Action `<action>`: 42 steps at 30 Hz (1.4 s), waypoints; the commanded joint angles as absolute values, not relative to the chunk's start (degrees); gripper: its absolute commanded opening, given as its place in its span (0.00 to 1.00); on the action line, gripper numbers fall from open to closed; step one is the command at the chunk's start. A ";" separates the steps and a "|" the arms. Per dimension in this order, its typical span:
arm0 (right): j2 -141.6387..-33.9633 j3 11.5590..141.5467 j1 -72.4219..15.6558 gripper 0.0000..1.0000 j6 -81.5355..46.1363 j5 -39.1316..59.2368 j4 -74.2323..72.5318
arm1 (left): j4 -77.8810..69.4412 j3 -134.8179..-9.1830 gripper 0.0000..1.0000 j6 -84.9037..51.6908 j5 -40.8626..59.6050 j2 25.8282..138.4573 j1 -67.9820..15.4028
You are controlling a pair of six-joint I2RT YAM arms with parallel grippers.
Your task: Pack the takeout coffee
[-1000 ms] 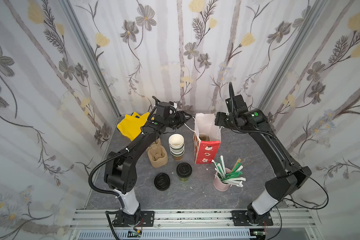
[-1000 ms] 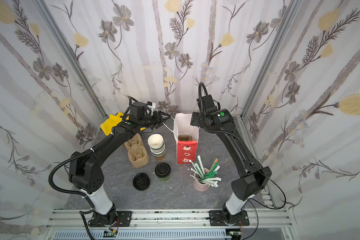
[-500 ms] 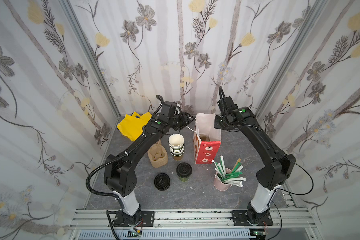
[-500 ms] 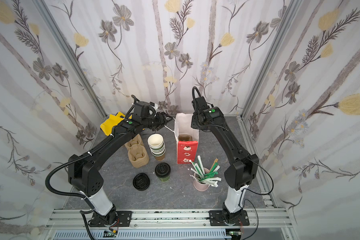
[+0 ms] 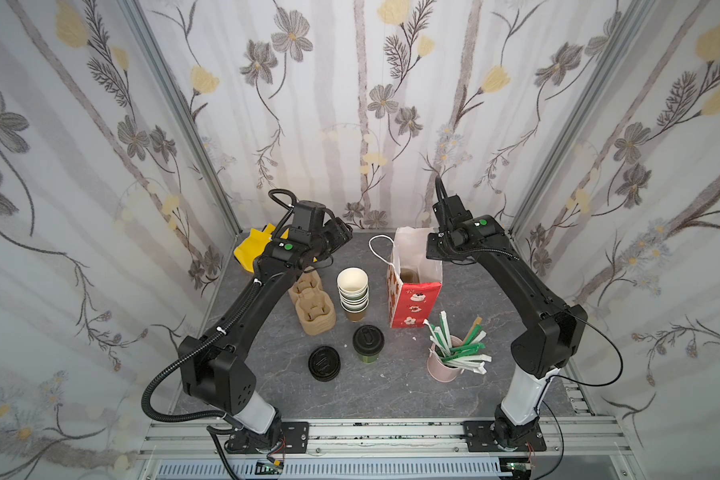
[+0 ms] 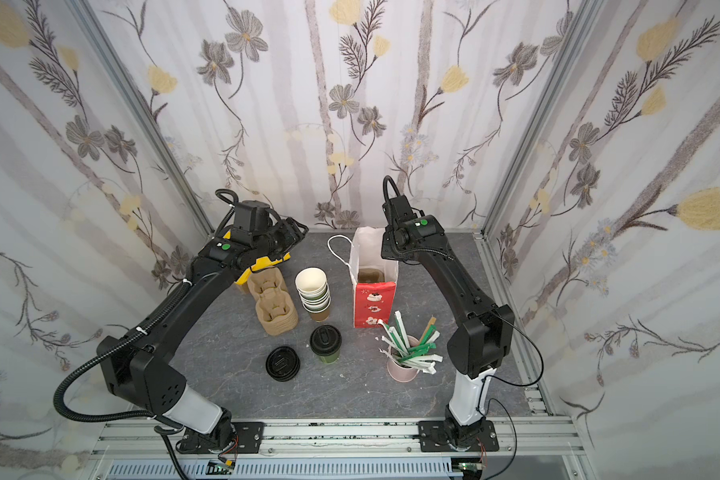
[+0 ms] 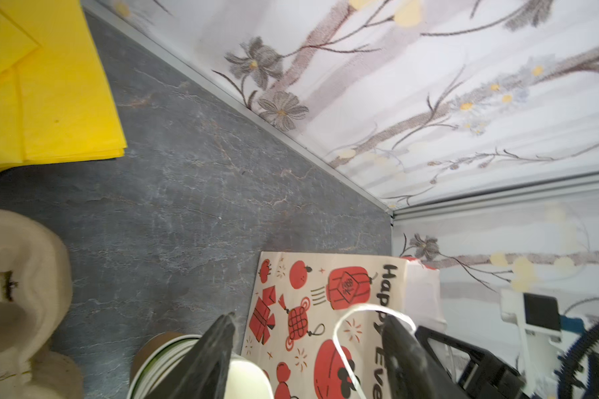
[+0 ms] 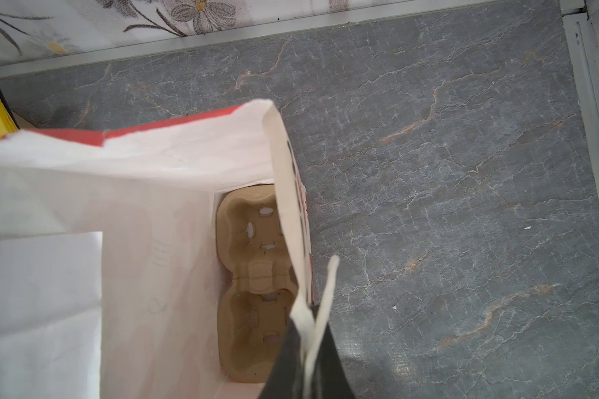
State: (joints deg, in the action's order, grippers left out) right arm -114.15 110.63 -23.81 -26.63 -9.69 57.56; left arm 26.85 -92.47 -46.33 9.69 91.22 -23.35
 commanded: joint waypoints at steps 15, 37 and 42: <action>-105.98 102.46 -24.16 0.00 -26.89 -9.29 40.96 | 35.93 -112.00 0.66 -39.73 11.02 108.50 -32.91; -96.60 86.49 -24.08 0.00 -25.04 -8.09 21.62 | 38.25 -118.39 0.10 -33.40 16.26 113.78 -33.93; -96.75 86.53 -23.72 0.00 -26.36 -7.00 22.68 | 38.17 -119.03 0.00 -33.86 16.44 113.63 -34.04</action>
